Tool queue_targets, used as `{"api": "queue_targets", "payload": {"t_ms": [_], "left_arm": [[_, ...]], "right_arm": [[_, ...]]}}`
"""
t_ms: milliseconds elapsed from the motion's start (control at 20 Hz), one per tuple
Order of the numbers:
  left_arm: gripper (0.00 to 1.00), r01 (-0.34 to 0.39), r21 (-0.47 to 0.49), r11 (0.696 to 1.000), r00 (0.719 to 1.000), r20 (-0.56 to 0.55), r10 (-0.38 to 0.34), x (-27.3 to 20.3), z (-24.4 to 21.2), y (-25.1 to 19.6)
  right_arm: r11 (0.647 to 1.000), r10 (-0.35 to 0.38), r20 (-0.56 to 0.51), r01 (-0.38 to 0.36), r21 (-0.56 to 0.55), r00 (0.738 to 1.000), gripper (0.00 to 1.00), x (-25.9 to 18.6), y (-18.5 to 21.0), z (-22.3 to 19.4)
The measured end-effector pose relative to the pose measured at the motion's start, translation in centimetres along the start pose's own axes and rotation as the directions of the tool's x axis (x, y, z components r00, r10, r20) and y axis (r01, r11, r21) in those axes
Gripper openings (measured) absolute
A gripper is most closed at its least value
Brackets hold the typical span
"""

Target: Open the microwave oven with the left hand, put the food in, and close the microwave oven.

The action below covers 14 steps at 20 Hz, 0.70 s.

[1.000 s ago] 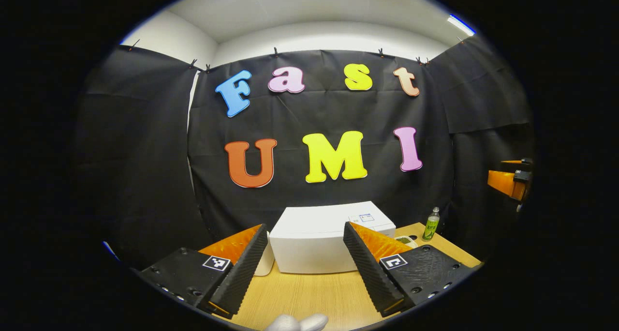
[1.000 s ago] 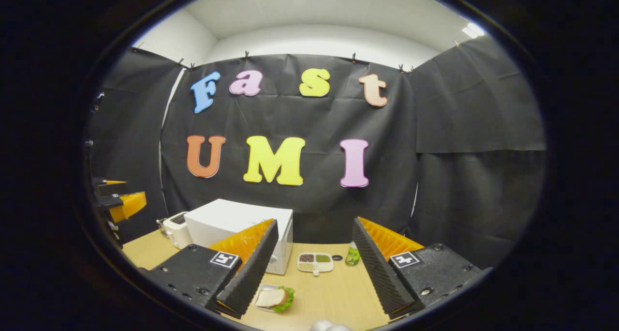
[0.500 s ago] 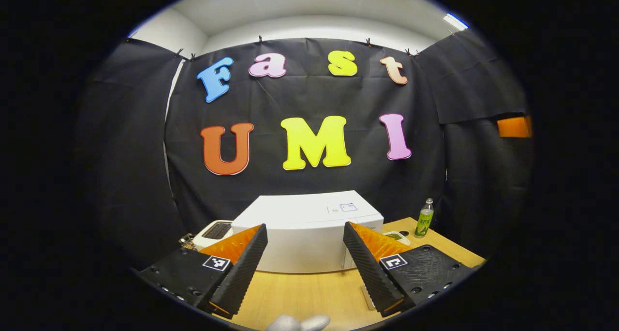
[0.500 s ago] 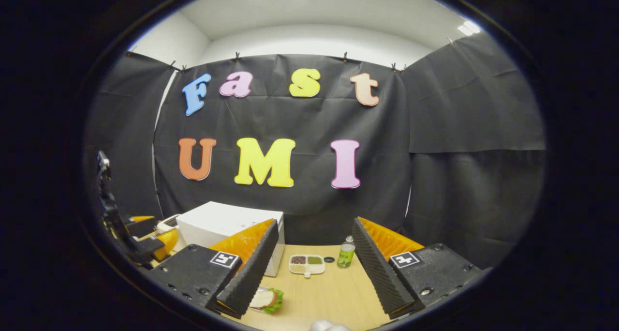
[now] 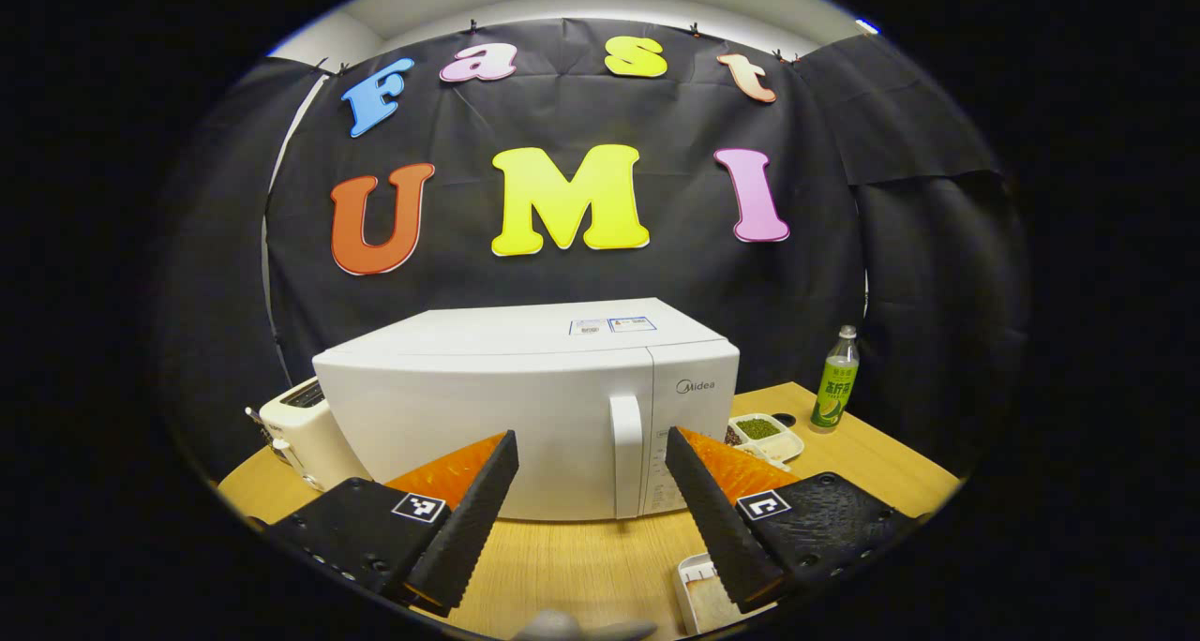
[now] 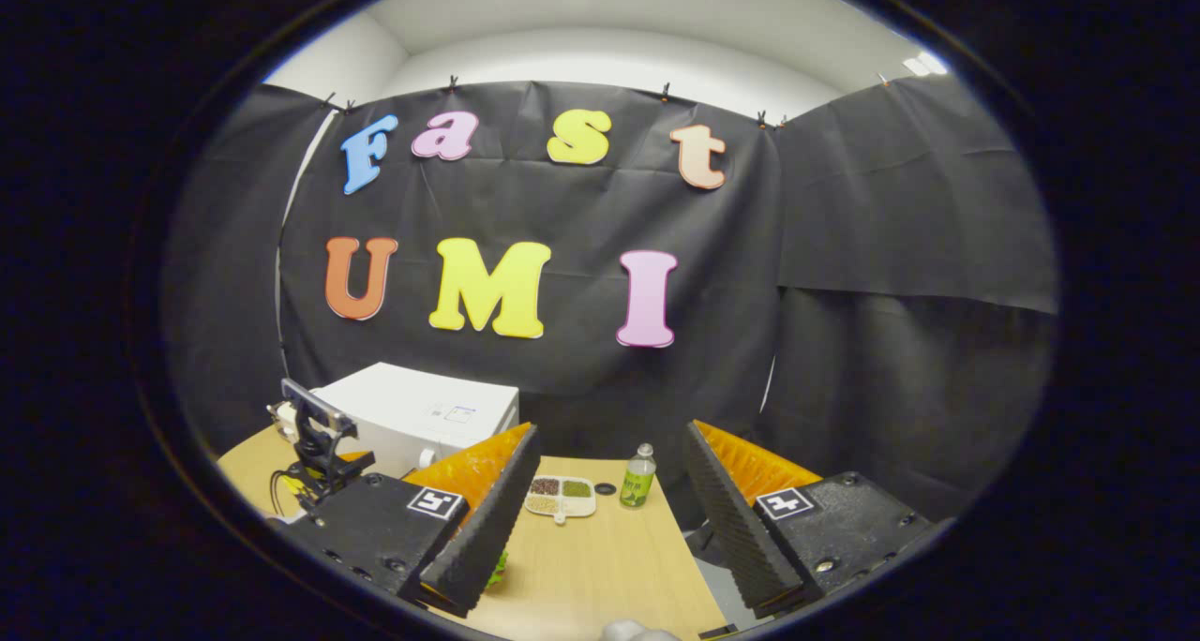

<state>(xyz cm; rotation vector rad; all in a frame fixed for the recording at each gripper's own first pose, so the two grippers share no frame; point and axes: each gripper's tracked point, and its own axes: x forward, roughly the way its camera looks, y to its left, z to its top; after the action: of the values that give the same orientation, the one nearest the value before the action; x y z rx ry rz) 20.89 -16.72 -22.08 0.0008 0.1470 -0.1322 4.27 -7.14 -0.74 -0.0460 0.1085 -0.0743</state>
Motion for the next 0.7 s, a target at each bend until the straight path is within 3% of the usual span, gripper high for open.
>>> {"api": "queue_targets", "payload": {"t_ms": [50, 100, 350, 400, 500, 550, 600, 700], "left_arm": [[0.89, -0.010, -0.001, 1.000, 1.000, -0.002, 0.010, 1.2, -0.7, -0.1], [0.96, -0.015, -0.009, 1.000, 1.000, -0.018, 0.015, 2.3, -1.4, -0.1], [0.90, -0.031, -0.006, 1.000, 0.999, -0.012, 0.031, 5.5, -1.9, -0.4], [0.85, -0.047, 0.008, 0.999, 0.999, -0.020, 0.047, 5.6, -2.2, -0.2], [0.69, 0.012, -0.009, 1.000, 0.999, -0.031, -0.012, 6.3, -2.6, -1.6], [0.65, 0.021, -0.018, 1.000, 0.999, -0.036, -0.022, 6.7, -2.8, -1.8], [0.45, 0.035, -0.036, 0.999, 0.999, -0.041, -0.036, 6.5, -2.9, -1.9], [0.30, 0.066, -0.073, 0.995, 0.997, -0.037, -0.068, 5.7, -2.8, -2.2]], "right_arm": [[1.000, -0.002, -0.014, 0.002, -0.002, 1.000, 0.99, 0.2, -0.1, -0.3], [1.000, -0.009, -0.022, 0.009, -0.006, 1.000, 0.99, 0.3, -0.3, -0.5], [0.999, -0.038, -0.036, 0.037, -0.028, 0.999, 0.99, 0.5, -1.4, -0.8], [0.999, -0.042, -0.042, 0.041, -0.033, 0.998, 0.99, 0.5, -1.5, -0.9], [0.999, -0.041, -0.043, 0.040, -0.036, 0.998, 0.99, 0.5, -1.4, -0.8], [0.998, -0.040, -0.045, 0.038, -0.039, 0.998, 0.92, 0.5, -1.4, -0.8], [0.999, -0.037, -0.044, 0.035, -0.042, 0.998, 0.99, 0.5, -1.4, -0.9], [0.998, -0.026, -0.044, 0.023, -0.050, 0.999, 0.99, 0.5, -1.2, -0.8]]}}
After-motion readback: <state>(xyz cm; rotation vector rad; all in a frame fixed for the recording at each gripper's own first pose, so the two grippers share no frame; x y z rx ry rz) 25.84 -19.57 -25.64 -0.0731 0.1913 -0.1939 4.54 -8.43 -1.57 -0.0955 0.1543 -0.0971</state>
